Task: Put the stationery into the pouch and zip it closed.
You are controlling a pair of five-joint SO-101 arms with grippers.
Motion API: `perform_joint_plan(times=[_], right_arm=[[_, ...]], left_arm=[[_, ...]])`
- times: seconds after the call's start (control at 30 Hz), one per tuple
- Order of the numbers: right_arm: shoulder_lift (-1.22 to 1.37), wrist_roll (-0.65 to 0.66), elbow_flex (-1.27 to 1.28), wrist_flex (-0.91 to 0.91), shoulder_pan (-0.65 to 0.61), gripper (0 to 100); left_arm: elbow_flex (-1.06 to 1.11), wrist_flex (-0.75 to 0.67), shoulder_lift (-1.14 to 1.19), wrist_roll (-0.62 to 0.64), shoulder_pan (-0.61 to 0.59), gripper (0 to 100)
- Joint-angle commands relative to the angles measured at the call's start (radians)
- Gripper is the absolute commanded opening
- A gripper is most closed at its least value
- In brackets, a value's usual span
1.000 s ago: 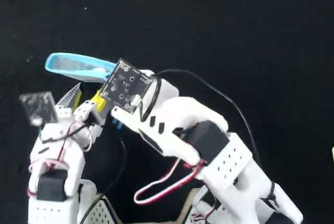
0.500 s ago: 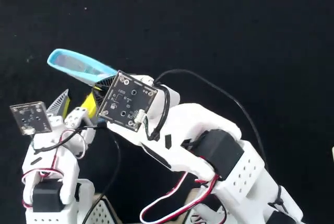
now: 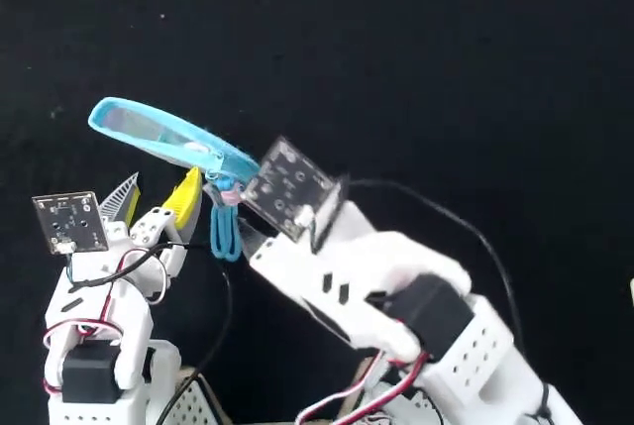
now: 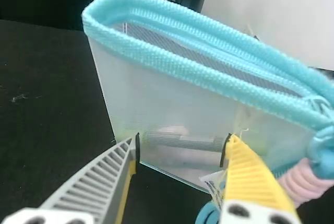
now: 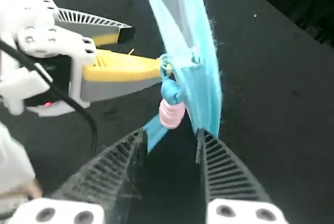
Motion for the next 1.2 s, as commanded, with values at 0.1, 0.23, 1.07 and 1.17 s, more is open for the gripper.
perform_joint_plan(times=[0.1, 0.23, 1.07, 1.17], right_arm=[[-0.183, -0.147, 0.318, -0.331, -0.003, 15.9], [-0.173, -0.158, 0.375, -0.457, 0.003, 15.9], [-0.136, -0.077, 0.371, -0.583, 0.138, 1.1], [-0.214, -0.003, 0.346, -0.480, 0.121, 1.1]], left_arm=[[-0.068, 0.003, 0.005, -0.011, 0.013, 27], [-0.068, 0.003, 0.005, -0.011, 0.013, 27], [-0.068, 0.003, 0.005, -0.011, 0.013, 27], [-0.068, 0.002, 0.005, -0.011, 0.013, 27]])
